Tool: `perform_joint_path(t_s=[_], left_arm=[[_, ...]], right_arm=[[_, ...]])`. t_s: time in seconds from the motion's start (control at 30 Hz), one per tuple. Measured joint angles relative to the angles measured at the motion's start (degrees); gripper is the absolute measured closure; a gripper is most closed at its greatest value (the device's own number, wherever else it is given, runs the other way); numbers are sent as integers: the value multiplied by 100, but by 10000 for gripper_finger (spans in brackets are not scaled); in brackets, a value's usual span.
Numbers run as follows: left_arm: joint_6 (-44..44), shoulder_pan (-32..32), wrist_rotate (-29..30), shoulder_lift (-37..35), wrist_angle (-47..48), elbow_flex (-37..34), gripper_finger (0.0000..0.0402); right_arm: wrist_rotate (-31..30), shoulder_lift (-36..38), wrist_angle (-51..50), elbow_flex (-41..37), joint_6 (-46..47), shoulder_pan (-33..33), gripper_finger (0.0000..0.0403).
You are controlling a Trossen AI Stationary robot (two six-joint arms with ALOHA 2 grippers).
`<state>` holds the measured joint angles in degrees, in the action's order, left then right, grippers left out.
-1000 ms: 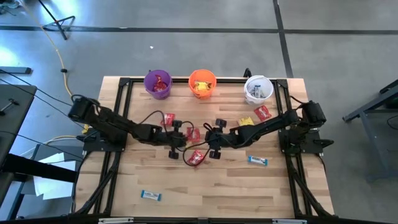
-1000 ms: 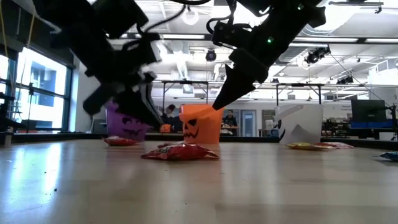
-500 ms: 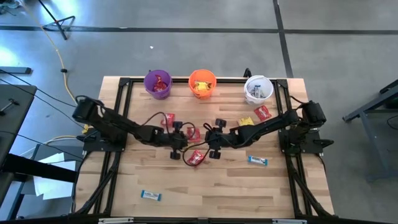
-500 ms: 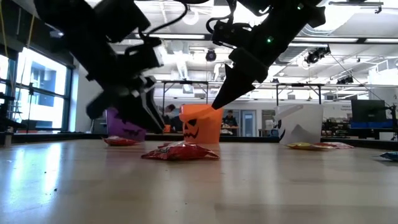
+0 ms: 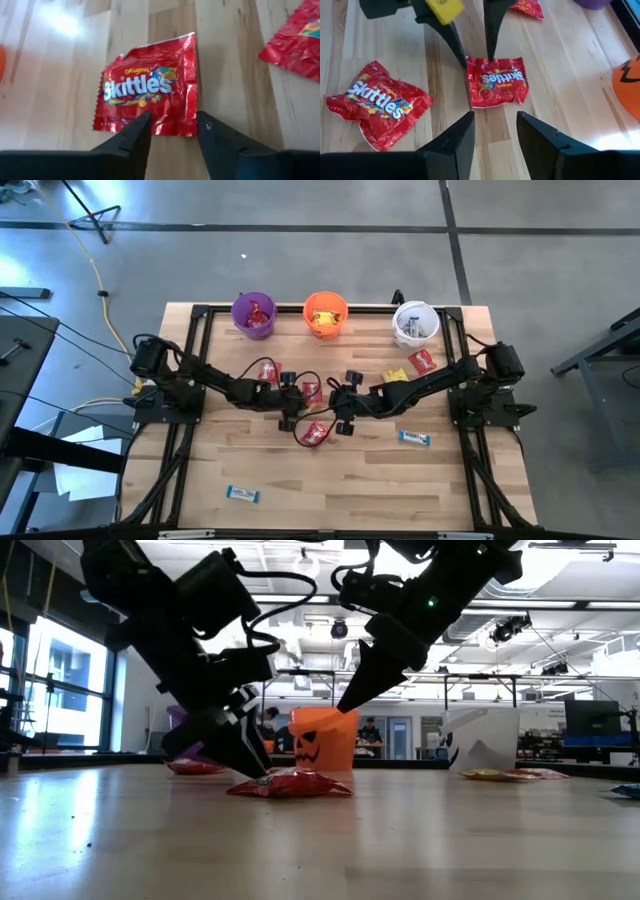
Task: Sort candy
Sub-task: Put the red candy into the violet bucket
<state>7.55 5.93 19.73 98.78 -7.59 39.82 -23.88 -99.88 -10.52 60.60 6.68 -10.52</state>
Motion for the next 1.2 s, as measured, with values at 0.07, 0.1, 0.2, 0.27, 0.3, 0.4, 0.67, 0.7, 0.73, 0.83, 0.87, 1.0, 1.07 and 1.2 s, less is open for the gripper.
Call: perform_joint_path(t_s=[0.07, 0.1, 0.2, 0.27, 0.3, 0.4, 0.67, 0.7, 0.73, 0.83, 0.87, 1.0, 1.07, 1.2], left_arm=[[0, -55, -161, 0, 34, 8, 277], [0, -78, -245, 0, 54, 8, 287], [12, -104, -325, -4, 124, 11, 324], [114, -100, -335, -4, 155, 13, 352], [168, -98, -337, -4, 165, 13, 367], [305, -85, -284, -4, 203, 11, 396], [587, 18, 388, -147, 257, -3, 401], [573, 18, 372, -184, 250, -1, 401], [562, 20, 365, -237, 299, -3, 401], [560, 20, 327, -401, 338, -3, 401], [559, 20, 301, -460, 362, -2, 401], [509, 20, 124, -673, 372, 0, 401], [506, 20, 44, -745, 348, 0, 401], [461, 9, 1, -785, 345, 0, 401]], right_arm=[[1, 0, 6, 0, 1, 0, 263], [2, 0, 4, 0, -3, 0, 263], [2, 0, 11, 0, -22, 0, 263], [2, 0, 34, 0, -22, 0, 263], [2, 0, 41, 0, -20, 0, 263], [2, 0, 46, 0, -23, 0, 263], [2, 0, 45, 0, -29, 0, 263], [2, 0, 44, 0, -31, 0, 263], [2, 0, 36, 0, -53, 0, 263], [7, 0, -5, 0, -194, 0, 263], [6, -6, 11, -7, -291, 0, 263], [-1, -267, 895, -319, -967, 0, 259], [-9, -495, 1427, -471, -1364, 29, 248], [-200, -925, 2314, -487, -1712, 138, 212]])
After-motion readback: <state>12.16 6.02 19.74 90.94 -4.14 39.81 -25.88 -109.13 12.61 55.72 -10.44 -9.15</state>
